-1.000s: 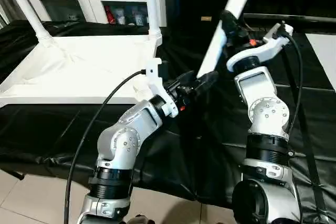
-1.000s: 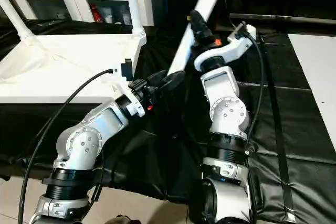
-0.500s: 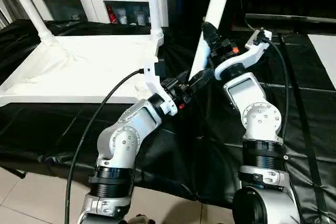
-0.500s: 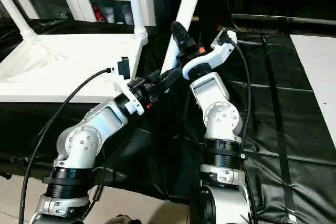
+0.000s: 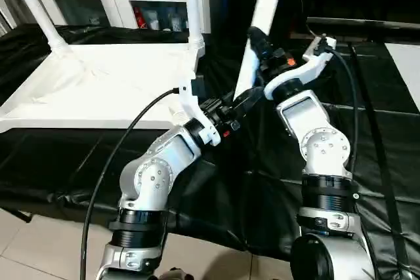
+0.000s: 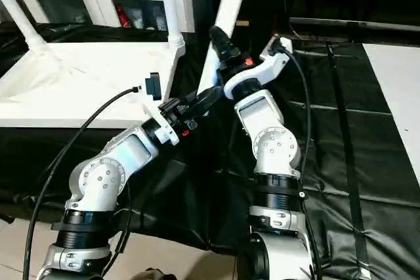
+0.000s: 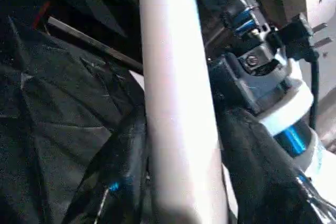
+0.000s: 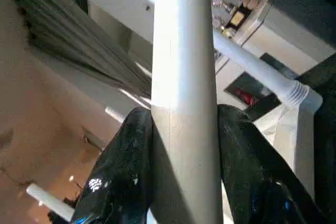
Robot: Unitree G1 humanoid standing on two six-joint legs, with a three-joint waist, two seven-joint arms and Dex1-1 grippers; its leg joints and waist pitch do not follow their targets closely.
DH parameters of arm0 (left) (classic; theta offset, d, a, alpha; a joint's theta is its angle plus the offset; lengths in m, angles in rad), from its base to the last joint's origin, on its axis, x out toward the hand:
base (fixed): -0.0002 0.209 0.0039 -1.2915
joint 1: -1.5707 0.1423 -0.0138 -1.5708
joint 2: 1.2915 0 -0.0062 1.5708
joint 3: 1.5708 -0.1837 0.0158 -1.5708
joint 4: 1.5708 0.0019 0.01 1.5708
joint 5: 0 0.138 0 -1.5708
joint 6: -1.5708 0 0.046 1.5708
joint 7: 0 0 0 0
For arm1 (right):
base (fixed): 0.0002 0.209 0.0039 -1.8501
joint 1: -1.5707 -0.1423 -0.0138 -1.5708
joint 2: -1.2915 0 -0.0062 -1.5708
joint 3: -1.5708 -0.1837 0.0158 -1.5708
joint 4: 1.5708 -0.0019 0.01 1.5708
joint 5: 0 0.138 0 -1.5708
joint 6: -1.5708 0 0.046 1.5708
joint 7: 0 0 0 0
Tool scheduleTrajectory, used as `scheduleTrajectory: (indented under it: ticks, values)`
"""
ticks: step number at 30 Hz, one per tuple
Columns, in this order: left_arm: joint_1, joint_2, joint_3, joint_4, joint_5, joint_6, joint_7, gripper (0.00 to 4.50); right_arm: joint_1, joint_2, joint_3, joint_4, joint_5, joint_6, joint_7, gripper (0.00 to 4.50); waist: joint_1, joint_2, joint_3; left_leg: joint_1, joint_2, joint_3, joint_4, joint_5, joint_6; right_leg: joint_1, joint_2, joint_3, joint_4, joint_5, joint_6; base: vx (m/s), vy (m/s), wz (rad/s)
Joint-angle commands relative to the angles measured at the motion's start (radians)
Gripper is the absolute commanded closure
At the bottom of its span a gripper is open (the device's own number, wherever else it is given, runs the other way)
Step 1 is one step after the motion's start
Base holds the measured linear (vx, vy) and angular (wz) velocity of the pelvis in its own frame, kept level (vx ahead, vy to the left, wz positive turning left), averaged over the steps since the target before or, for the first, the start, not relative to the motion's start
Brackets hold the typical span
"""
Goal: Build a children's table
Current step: Pick table leg
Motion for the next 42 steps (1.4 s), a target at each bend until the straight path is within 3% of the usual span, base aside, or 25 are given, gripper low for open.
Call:
scheduleTrajectory:
  ticks: [1, 2, 3, 4, 6, 7, 8, 11, 17, 18, 21, 22, 23, 24, 25, 27, 34, 39, 42]
  values:
    - [0.011, -0.011, 0.004, -0.024, -0.003, -0.014, 0.02, 2.62, -0.007, 0.074, 0.029, -0.008, 0.021, 0.026, 0.011, 3.08, -0.003, -0.044, -0.08, 0.015, 0.036, -0.007, -0.07, -0.058, 0.023, 0.057, -0.062, 0.029, -0.073, -0.061, -0.15, 0.0, 0.0, 0.0]
    - [0.013, -0.012, 0.004, -0.027, -0.003, -0.015, 0.021, 2.62, -0.008, 0.072, 0.031, -0.007, 0.022, 0.029, 0.013, 3.08, -0.003, -0.044, -0.08, 0.015, 0.036, -0.007, -0.07, -0.058, 0.023, 0.057, -0.062, 0.029, -0.073, -0.061, -0.15, 0.0, 0.0, 0.0]
    - [0.015, -0.014, 0.005, -0.029, -0.002, -0.018, 0.023, 2.72, -0.009, 0.071, 0.032, -0.006, 0.022, 0.032, 0.014, 3.08, -0.003, -0.035, -0.079, 0.017, 0.038, -0.009, -0.071, -0.065, 0.017, 0.053, -0.062, 0.029, -0.073, -0.062, -0.148, 0.0, 0.0, 0.0]
    - [0.02, -0.016, 0.008, -0.033, -0.002, -0.022, 0.027, 2.84, -0.012, 0.07, 0.036, -0.003, 0.022, 0.036, 0.015, 3.08, -0.006, -0.05, -0.079, 0.018, 0.039, -0.008, -0.074, -0.071, 0.012, 0.055, -0.061, 0.029, -0.072, -0.054, -0.145, 0.0, 0.0, 0.0]
    - [0.033, -0.022, 0.014, -0.045, 0.001, -0.036, 0.04, 2.96, -0.018, 0.065, 0.044, 0.007, 0.025, 0.049, 0.021, 3.09, -0.008, -0.068, -0.077, 0.019, 0.04, -0.006, -0.075, -0.07, 0.01, 0.056, -0.064, 0.029, -0.071, -0.035, -0.144, 0.0, 0.0, 0.0]
    - [0.036, -0.024, 0.016, -0.048, 0.001, -0.039, 0.043, 3.04, -0.02, 0.063, 0.045, 0.009, 0.027, 0.051, 0.022, 3.09, -0.008, -0.065, -0.077, 0.02, 0.041, -0.008, -0.075, -0.069, 0.008, 0.056, -0.065, 0.03, -0.069, -0.031, -0.145, 0.0, 0.0, 0.0]
    - [0.042, -0.022, 0.018, -0.057, 0.0, -0.04, 0.046, 3.04, -0.022, 0.064, 0.048, 0.014, 0.027, 0.053, 0.025, 3.09, -0.01, -0.075, -0.076, 0.021, 0.041, -0.006, -0.076, -0.071, 0.007, 0.055, -0.063, 0.03, -0.071, -0.03, -0.143, 0.0, 0.0, 0.0]
    - [0.054, -0.02, 0.021, -0.073, -0.002, -0.041, 0.052, 3.1, -0.027, 0.065, 0.054, 0.024, 0.03, 0.055, 0.028, 3.09, -0.011, -0.084, -0.074, 0.023, 0.043, -0.007, -0.078, -0.086, -0.004, 0.056, -0.064, 0.03, -0.07, -0.023, -0.141, 0.0, 0.0, 0.0]
    - [0.057, -0.01, 0.028, -0.084, -0.003, -0.043, 0.053, 3.11, -0.032, 0.069, 0.059, 0.032, 0.025, 0.052, 0.032, 3.09, -0.011, -0.087, -0.071, 0.024, 0.041, -0.007, -0.08, -0.107, -0.024, 0.056, -0.064, 0.032, -0.072, -0.042, -0.128, 0.0, 0.0, 0.0]
    - [0.057, -0.003, 0.027, -0.086, -0.003, -0.041, 0.05, 3.11, -0.031, 0.069, 0.061, 0.031, 0.02, 0.05, 0.032, 3.09, -0.01, -0.081, -0.072, 0.024, 0.04, -0.007, -0.08, -0.108, -0.027, 0.055, -0.064, 0.032, -0.072, -0.043, -0.127, 0.0, 0.0, 0.0]
    - [0.057, 0.013, 0.026, -0.099, -0.004, -0.033, 0.043, 3.11, -0.026, 0.062, 0.076, 0.03, -0.008, 0.032, 0.04, 3.09, -0.012, -0.085, -0.072, 0.024, 0.04, -0.007, -0.08, -0.107, -0.032, 0.055, -0.063, 0.033, -0.072, -0.037, -0.124, 0.0, 0.0, 0.0]
    - [0.058, 0.018, 0.026, -0.106, -0.006, -0.029, 0.041, 3.11, -0.024, 0.057, 0.084, 0.03, -0.018, 0.024, 0.045, 2.53, -0.013, -0.086, -0.073, 0.022, 0.04, -0.008, -0.08, -0.104, -0.034, 0.057, -0.064, 0.032, -0.071, -0.035, -0.125, 0.0, 0.0, 0.0]
    - [0.06, 0.031, 0.022, -0.117, -0.007, -0.021, 0.033, 3.11, -0.02, 0.058, 0.079, 0.029, -0.014, 0.02, 0.043, 2.39, -0.011, -0.06, -0.073, 0.024, 0.039, -0.012, -0.079, -0.106, -0.041, 0.054, -0.065, 0.032, -0.067, -0.033, -0.127, 0.0, 0.0, 0.0]
    - [0.062, 0.049, 0.021, -0.128, -0.004, -0.013, 0.026, 3.11, -0.016, 0.057, 0.077, 0.025, -0.008, 0.02, 0.043, 2.37, -0.017, -0.061, -0.072, 0.024, 0.039, -0.01, -0.079, -0.116, -0.044, 0.051, -0.06, 0.032, -0.072, -0.034, -0.123, 0.0, 0.0, 0.0]
    - [0.063, 0.059, 0.02, -0.134, -0.003, -0.008, 0.021, 3.11, -0.014, 0.057, 0.074, 0.023, -0.004, 0.021, 0.039, 2.3, -0.019, -0.071, -0.074, 0.026, 0.039, -0.01, -0.08, -0.122, -0.045, 0.056, -0.059, 0.031, -0.07, -0.022, -0.125, 0.0, 0.0, 0.0]
    - [0.067, 0.084, 0.021, -0.149, -0.004, 0.0, 0.009, 3.11, -0.009, 0.057, 0.066, 0.017, 0.007, 0.023, 0.034, 2.19, -0.021, -0.064, -0.074, 0.025, 0.037, -0.011, -0.08, -0.122, -0.053, 0.056, -0.058, 0.03, -0.068, -0.005, -0.132, 0.0, 0.0, 0.0]
    - [0.08, 0.149, 0.023, -0.194, -0.022, 0.029, -0.028, 3.11, -0.023, 0.04, 0.037, 0.05, 0.01, 0.013, -0.006, 1.57, -0.02, -0.064, -0.074, 0.028, 0.037, -0.01, -0.08, -0.128, -0.061, 0.054, -0.057, 0.031, -0.066, -0.007, -0.142, 0.0, 0.0, 0.0]
    - [0.095, 0.209, 0.03, -0.217, -0.03, 0.047, -0.054, 3.11, -0.03, 0.001, 0.026, 0.081, -0.015, -0.003, -0.011, 1.5, -0.021, -0.064, -0.074, 0.028, 0.036, -0.009, -0.081, -0.131, -0.067, 0.054, -0.057, 0.031, -0.065, -0.018, -0.142, 0.0, 0.0, 0.0]
    - [0.108, 0.299, 0.042, -0.241, -0.03, 0.073, -0.099, 3.11, -0.03, -0.077, 0.02, 0.108, -0.047, -0.007, 0.01, 1.5, -0.02, -0.062, -0.074, 0.03, 0.035, -0.01, -0.081, -0.14, -0.075, 0.052, -0.055, 0.029, -0.064, -0.036, -0.133, 0.0, 0.0, 0.0]
